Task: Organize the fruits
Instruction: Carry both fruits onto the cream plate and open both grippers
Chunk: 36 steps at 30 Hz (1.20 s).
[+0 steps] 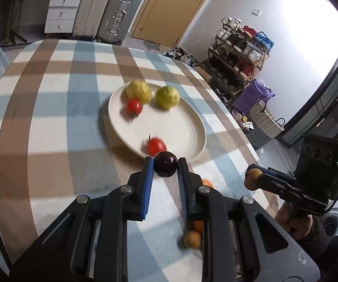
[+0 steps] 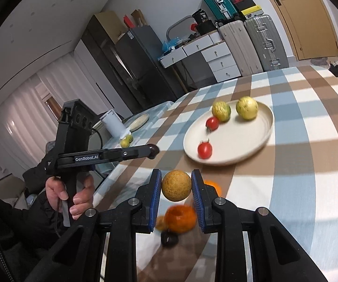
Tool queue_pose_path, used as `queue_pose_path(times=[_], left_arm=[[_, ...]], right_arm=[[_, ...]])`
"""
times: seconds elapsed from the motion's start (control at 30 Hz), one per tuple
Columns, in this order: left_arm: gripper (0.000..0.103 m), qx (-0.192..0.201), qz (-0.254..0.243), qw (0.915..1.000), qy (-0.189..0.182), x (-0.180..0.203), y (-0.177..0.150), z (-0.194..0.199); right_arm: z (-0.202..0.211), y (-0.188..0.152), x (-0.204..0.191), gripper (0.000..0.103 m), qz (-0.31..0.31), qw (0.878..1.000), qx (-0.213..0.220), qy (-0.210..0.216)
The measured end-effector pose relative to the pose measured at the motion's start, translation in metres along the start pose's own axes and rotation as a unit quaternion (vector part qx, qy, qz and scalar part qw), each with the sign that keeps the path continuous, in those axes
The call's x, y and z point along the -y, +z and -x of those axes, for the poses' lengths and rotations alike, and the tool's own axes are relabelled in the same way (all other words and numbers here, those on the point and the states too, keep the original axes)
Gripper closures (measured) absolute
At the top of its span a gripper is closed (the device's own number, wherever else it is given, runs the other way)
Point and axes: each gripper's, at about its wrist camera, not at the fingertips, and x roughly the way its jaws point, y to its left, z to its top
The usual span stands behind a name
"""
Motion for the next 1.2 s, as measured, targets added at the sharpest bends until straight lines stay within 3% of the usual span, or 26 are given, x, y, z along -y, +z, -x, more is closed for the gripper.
queue_pose_path(times=[0.33,0.57,0.63,0.83,1.2], left_arm=[[0.085,-0.009,0.009,0.9997,0.019,-0.021,0.044,-0.051],[0.085,-0.021,0.003,0.999,0.04,-0.034,0.061,-0.078],[0.085,-0.021,0.002,0.9982,0.055,-0.037,0.064,-0.082],[0.085,-0.034,-0.005,0.998,0.053,-0.043,0.067,-0.092],[0.085,-0.045,-0.005,0.9975,0.055,-0.046,0.062,-0.103]], right_arm=[[-0.042,0.065,0.024,0.076,-0.016,1.0,-0.009,0.011],[-0.093,0.091,0.044,0.076,-0.033,0.999,-0.036,0.011],[-0.107,0.094,0.053,0.076,-0.051,0.998,-0.043,0.014],[-0.145,0.097,0.079,0.076,-0.102,0.993,-0.067,0.008],[-0.171,0.091,0.083,0.076,-0.105,0.99,-0.092,0.001]])
